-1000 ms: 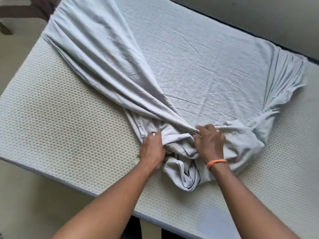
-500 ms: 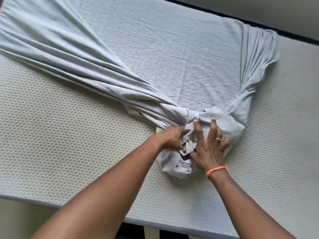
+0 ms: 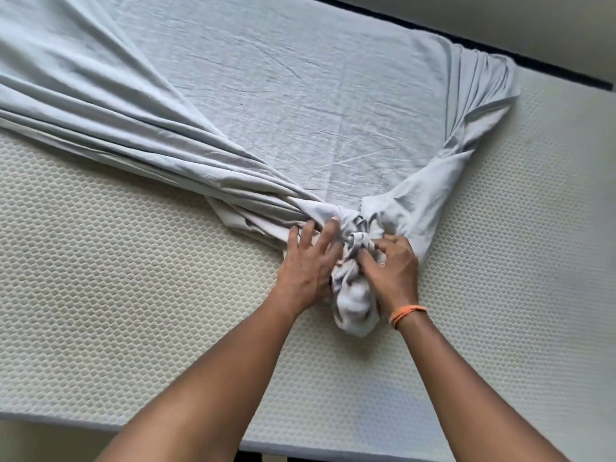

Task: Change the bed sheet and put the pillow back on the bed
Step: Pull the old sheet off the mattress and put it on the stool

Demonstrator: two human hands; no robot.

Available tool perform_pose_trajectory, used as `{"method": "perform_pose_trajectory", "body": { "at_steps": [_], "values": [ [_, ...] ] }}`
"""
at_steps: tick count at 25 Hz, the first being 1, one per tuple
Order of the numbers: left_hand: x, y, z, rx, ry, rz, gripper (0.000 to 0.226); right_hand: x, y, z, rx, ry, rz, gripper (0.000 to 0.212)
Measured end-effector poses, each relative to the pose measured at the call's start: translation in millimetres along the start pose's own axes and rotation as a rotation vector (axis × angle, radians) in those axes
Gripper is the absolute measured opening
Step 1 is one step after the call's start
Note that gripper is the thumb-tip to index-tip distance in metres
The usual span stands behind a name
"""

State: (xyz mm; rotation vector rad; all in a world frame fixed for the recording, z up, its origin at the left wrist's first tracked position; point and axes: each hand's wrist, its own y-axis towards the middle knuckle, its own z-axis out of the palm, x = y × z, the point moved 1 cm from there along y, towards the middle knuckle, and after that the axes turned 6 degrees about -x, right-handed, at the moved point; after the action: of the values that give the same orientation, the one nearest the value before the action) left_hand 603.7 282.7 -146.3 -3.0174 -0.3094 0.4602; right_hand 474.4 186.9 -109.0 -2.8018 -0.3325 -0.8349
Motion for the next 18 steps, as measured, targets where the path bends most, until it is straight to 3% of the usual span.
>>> {"method": "perform_pose_trajectory", "body": {
  "at_steps": [1,3,4,6,7,9,11,12,14,16,17,18],
  "values": [
    [-1,11,-7,-0.056,-0.136,-0.125,0.049,1,7,-9,0.000,0.144,0.068,0.015],
    [-1,39,-32,-0.053,-0.461,-0.545,0.031,7,20,-35,-0.088,0.394,0.127,0.026],
    [4,53,-42,-0.044,-0.583,-0.749,0.032,12,23,-45,-0.196,0.371,0.062,0.034],
    [26,75,-45,0.082,-0.711,-0.998,0.040,22,22,-49,-0.313,0.064,-0.165,0.060],
    [39,86,-47,0.128,-0.773,-1.072,0.043,29,20,-44,-0.263,-0.101,-0.224,0.082],
    [64,96,-41,0.228,-1.109,-1.125,0.046,39,25,-17,0.005,-0.318,-0.230,0.121],
    [82,91,-34,0.244,-1.519,-1.146,0.045,50,50,14,0.274,-0.479,-0.313,0.134],
    [87,86,-35,0.254,-1.587,-1.153,0.038,57,68,28,0.367,-0.580,-0.379,0.131],
    [97,79,-35,0.197,-1.423,-1.262,0.043,81,101,48,0.486,-0.753,-0.505,0.104],
    [99,66,-44,-0.101,-0.856,-1.266,0.049,110,125,56,0.471,-0.853,-0.599,0.060],
    [88,60,-56,-0.346,-0.620,-1.150,0.042,122,133,58,0.439,-0.876,-0.618,0.044],
    [76,54,-68,-0.577,-0.467,-0.890,0.039,130,138,57,0.421,-0.886,-0.604,0.034]
  ]
}}
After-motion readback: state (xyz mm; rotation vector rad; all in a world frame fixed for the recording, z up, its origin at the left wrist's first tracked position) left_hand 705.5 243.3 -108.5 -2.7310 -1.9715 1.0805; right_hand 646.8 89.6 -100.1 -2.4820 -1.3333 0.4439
